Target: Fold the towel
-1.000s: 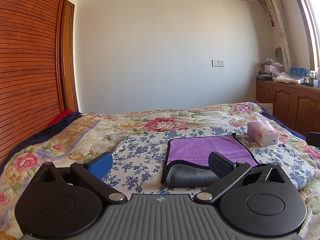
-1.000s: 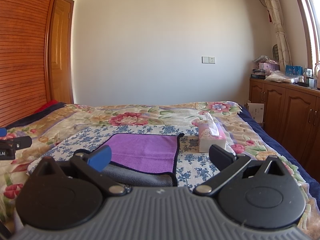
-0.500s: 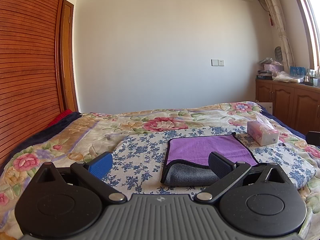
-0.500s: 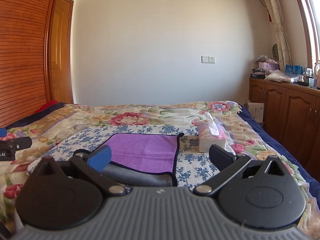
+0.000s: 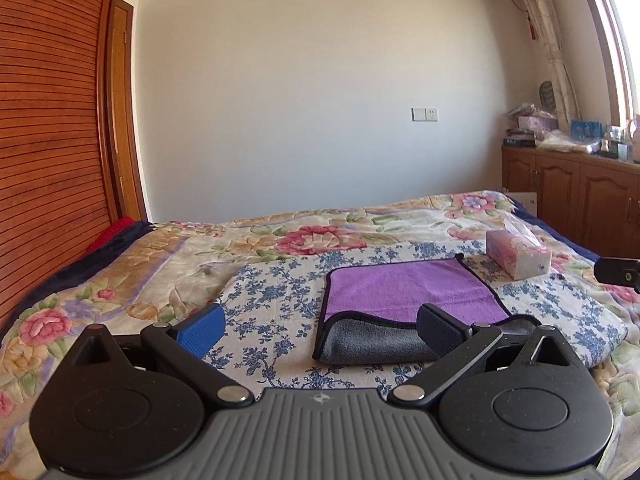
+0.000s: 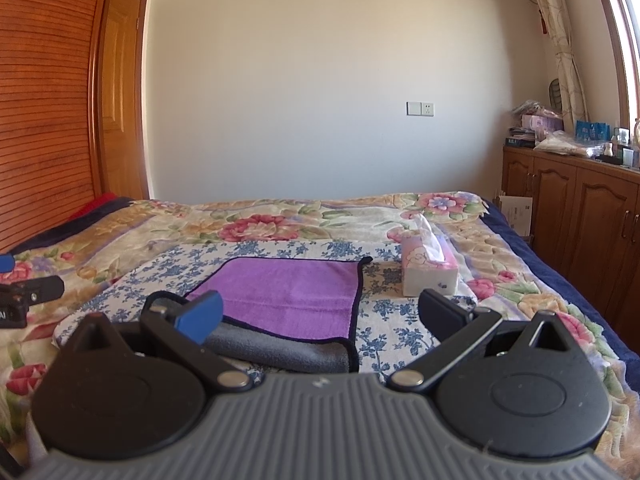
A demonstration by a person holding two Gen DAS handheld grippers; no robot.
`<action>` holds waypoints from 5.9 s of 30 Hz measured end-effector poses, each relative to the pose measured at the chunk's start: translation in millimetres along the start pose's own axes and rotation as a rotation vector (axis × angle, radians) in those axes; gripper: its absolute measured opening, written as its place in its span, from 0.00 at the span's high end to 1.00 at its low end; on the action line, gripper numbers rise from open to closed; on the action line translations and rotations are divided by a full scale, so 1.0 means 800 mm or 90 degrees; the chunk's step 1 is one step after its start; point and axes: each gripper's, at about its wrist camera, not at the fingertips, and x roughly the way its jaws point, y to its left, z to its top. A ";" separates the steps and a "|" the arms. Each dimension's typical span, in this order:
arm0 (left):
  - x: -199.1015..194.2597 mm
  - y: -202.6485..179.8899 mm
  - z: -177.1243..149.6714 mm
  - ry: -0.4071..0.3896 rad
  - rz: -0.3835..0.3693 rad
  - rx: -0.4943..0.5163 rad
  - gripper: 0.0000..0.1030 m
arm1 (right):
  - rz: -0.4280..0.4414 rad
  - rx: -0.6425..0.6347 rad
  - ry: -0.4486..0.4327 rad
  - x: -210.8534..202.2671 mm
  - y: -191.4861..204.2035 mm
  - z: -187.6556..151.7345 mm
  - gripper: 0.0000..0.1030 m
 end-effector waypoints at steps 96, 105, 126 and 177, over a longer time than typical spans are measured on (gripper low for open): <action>0.245 0.020 -0.013 0.215 -0.123 0.014 0.88 | 0.156 0.066 0.324 0.189 -0.062 -0.025 0.41; 0.246 0.018 -0.014 0.216 -0.124 0.016 0.88 | 0.164 0.073 0.336 0.197 -0.070 -0.025 0.58; 0.244 0.014 -0.015 0.211 -0.136 0.015 0.94 | 0.164 0.065 0.348 0.201 -0.074 -0.023 0.92; 0.274 0.017 0.028 0.165 -0.159 -0.015 0.95 | 0.179 -0.025 0.191 0.209 -0.057 0.037 0.96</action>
